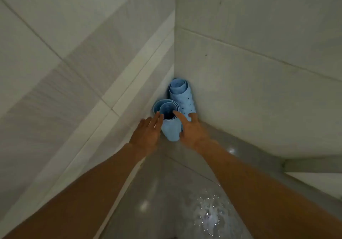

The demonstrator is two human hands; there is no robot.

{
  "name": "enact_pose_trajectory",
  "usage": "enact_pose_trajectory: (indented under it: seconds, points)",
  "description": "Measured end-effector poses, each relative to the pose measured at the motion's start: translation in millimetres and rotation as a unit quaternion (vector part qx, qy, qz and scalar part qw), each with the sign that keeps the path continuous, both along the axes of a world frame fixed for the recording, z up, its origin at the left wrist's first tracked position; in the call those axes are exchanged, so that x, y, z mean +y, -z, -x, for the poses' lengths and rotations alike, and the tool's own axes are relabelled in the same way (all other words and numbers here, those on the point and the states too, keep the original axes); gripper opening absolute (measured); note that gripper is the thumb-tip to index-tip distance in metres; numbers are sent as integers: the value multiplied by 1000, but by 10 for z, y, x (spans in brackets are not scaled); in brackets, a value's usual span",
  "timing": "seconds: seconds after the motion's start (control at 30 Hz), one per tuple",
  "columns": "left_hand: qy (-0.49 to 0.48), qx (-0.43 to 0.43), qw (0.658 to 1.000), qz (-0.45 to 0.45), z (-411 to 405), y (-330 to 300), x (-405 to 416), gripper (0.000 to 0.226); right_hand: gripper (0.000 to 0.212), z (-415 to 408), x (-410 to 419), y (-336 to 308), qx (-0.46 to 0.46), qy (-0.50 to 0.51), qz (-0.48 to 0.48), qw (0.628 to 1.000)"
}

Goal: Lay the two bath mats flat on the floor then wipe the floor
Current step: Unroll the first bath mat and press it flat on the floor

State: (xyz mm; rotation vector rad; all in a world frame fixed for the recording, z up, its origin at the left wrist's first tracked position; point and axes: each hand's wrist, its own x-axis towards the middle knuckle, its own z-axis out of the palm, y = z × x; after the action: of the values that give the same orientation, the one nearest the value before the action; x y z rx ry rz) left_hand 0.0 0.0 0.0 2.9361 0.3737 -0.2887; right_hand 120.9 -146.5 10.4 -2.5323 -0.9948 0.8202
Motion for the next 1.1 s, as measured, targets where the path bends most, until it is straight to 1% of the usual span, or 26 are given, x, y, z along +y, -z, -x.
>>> enact_pose_trajectory:
  seconds: [0.03, 0.07, 0.13, 0.2, 0.27, 0.33, 0.43, 0.5, 0.6, 0.67, 0.73, 0.8, 0.87, 0.97, 1.03, 1.07, 1.1]
  points:
    - [2, -8, 1000, 9, -36, 61, 29, 72, 78, -40, 83, 45, -14, -10, 35, 999]
    - [-3, -39, 999, 26, -65, 87, 50, 72, 76, -67, 133, 64, -32, -9, 55, 998]
    - [14, -84, 996, 38, -107, 140, 67, 66, 64, -107, 208, 138, -57, 1, 70, 996]
    - [58, -90, 994, 37, -79, 156, 36, 59, 47, -70, 207, 207, -65, -3, 59, 996]
    - [107, -95, 990, -12, -3, 125, 7, 57, 35, -22, 127, 239, -68, -27, 33, 997]
    - [124, -96, 985, -74, 68, 121, 1, 57, 27, 43, -13, 254, -73, -36, -10, 997]
    - [151, -108, 976, -118, 143, 119, -75, 54, 19, 167, -274, 225, -70, -61, -49, 995]
    - [172, -115, 970, -123, 181, 47, -156, 49, 19, 226, -429, 170, -60, -69, -53, 994]
    - [198, -92, 973, -70, 254, -68, -336, 51, 12, 253, -677, 84, -19, -33, -46, 998]
    - [195, -85, 977, -31, 267, -137, -512, 47, 13, 248, -879, -2, 12, 9, -34, 999]
    - [199, -85, 976, -13, 262, -216, -745, 42, 22, 256, -1124, -103, 43, 41, -29, 998]
    - [224, -106, 969, -4, 253, -327, -1015, 35, 35, 296, -1428, -189, 65, 64, -24, 996]
    - [267, -131, 955, -7, 252, -477, -1299, 25, 39, 373, -1769, -268, 67, 81, -19, 994]
    - [308, -145, 940, -23, 290, -712, -1732, 13, 34, 511, -2325, -391, 14, 74, 1, 997]
    - [313, -149, 938, -15, 351, -854, -2036, 9, 36, 590, -2697, -567, -51, 69, 12, 996]
    - [309, -150, 939, -7, 395, -934, -2181, 9, 39, 621, -2853, -673, -94, 41, 6, 995]
    - [306, -155, 939, 4, 447, -1022, -2324, 9, 42, 645, -2990, -776, -133, -9, 7, 991]
